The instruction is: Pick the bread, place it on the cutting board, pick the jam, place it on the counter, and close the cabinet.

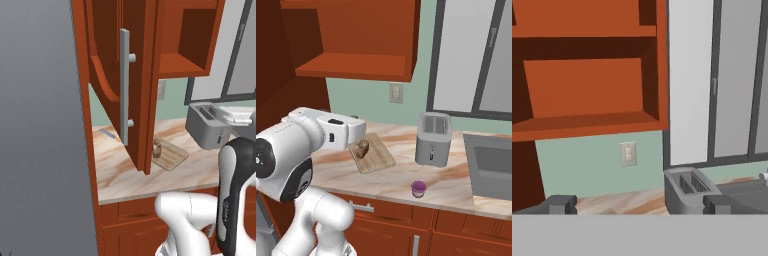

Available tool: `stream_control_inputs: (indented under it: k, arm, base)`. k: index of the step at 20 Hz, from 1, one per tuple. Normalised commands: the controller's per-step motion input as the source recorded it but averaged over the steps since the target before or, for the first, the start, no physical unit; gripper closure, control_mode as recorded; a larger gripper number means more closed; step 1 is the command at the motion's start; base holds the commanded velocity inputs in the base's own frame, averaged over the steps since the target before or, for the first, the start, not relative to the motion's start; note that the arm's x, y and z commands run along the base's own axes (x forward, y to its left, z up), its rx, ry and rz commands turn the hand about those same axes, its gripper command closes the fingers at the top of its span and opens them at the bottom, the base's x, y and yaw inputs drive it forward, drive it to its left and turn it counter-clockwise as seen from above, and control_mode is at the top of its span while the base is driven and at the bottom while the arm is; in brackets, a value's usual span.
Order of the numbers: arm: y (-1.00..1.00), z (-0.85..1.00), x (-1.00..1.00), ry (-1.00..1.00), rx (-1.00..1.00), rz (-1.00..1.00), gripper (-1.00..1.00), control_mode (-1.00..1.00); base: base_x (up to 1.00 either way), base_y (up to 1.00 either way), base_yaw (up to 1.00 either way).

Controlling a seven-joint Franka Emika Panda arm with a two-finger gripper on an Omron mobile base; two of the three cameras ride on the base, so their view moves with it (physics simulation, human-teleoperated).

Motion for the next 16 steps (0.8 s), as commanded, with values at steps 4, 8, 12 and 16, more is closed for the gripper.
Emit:
stream_control_inputs:
  k: [4,8,12,16]
  arm:
    - [0.45,0.0,-0.13,-0.02,-0.02,0.0,-1.0,-1.0]
    - [0.46,0.0,-0.16,-0.02,-0.02,0.0,-1.0,-1.0]
    - [0.48,0.0,-0.14,-0.02,-0.03,0.0,-1.0,-1.0]
    - [0.46,-0.01,-0.13,-0.01,-0.03,0.0,-1.0,-1.0]
  base:
    - [0.0,0.0,0.0]
    - [0.0,0.0,0.0]
    - [0.0,0.0,0.0]
    - [0.0,0.0,0.0]
